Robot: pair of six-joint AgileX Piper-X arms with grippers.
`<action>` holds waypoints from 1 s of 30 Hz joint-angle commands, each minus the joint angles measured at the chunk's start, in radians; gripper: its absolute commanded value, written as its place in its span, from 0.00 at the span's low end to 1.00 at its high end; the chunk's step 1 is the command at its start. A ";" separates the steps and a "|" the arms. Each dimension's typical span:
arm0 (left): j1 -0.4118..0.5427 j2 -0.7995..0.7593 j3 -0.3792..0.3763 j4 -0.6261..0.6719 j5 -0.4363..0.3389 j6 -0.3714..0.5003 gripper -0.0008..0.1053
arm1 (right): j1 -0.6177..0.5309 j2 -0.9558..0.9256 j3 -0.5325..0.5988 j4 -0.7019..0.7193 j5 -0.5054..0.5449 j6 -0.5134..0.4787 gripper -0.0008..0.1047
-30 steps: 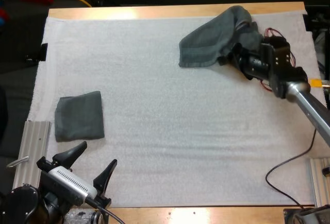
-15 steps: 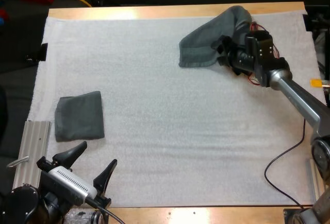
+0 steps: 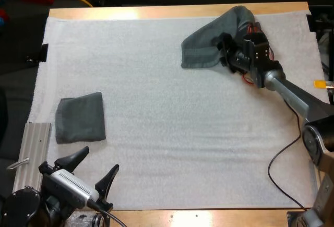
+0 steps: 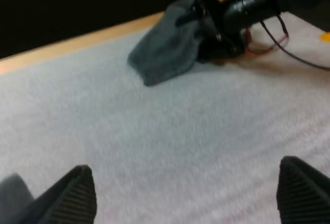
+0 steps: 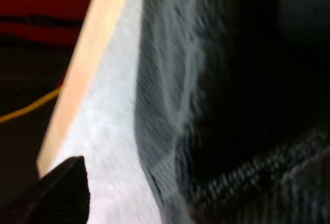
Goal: Pick towel from pile, fold and stack
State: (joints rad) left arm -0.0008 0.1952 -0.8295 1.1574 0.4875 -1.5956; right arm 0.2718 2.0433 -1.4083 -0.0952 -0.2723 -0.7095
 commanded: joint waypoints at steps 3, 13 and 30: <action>-0.004 0.001 -0.006 0.008 0.024 0.001 0.66 | 0.002 -0.001 -0.009 -0.029 0.006 0.026 0.53; -0.004 0.001 -0.006 0.005 0.046 0.001 0.66 | 0.002 -0.029 -0.009 -0.016 -0.069 -0.048 0.02; -0.004 0.001 -0.006 -0.018 0.070 0.001 0.66 | 0.002 -0.368 -0.009 0.239 -0.163 -0.398 0.02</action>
State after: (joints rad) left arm -0.0008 0.1952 -0.8295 1.1485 0.5486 -1.5956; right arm 0.2718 1.6730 -1.4092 0.1547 -0.4327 -1.1063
